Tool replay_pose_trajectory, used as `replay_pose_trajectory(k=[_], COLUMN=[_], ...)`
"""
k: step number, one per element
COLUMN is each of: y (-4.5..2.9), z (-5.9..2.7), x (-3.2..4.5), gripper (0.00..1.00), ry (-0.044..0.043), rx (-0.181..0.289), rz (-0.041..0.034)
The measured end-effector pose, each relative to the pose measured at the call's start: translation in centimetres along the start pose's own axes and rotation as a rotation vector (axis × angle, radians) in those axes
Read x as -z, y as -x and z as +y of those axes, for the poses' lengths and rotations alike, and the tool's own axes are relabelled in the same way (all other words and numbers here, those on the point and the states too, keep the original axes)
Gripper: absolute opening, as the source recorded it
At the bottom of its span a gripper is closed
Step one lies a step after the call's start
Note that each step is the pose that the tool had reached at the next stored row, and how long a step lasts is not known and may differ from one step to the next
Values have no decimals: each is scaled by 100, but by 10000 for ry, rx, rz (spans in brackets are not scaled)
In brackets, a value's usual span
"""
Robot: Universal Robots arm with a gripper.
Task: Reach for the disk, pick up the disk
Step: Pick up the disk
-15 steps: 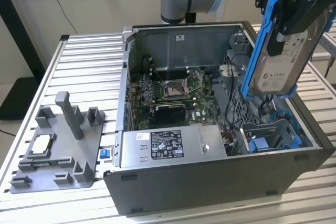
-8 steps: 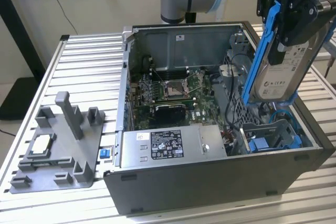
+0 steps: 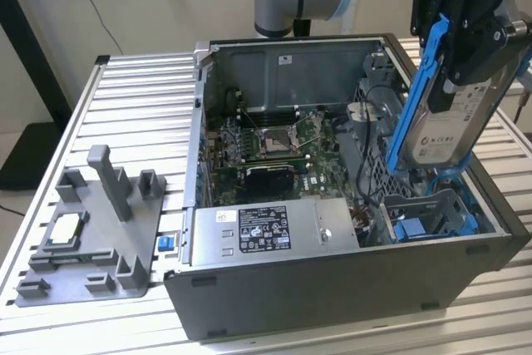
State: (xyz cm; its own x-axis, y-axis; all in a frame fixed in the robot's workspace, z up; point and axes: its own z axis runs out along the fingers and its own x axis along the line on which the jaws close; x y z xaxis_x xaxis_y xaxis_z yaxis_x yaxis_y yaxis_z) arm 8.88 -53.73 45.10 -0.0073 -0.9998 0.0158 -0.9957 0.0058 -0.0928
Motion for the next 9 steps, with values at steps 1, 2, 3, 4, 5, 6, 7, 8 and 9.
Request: replay_pose_trajectory(k=[1,2,3,4,5,6,7,8,9], y=[-15,-41,-62,-76,-78,-78,-80,-88,-105], z=[-9,-10,-10,-10,-10,-10,-10,-8,-3], x=[-8,-14,-18,-18,-19,-19,-20,-25,-32], gripper=[0,0,0,0,0,0,0,0,0], ry=[16,25,26,27,27,27,27,26,23], rx=[-3,-4,-5,-5,-6,-5,-5,-7,-10], rz=[-32,-51,-54,-53,-55,-54,-56,-86,-168])
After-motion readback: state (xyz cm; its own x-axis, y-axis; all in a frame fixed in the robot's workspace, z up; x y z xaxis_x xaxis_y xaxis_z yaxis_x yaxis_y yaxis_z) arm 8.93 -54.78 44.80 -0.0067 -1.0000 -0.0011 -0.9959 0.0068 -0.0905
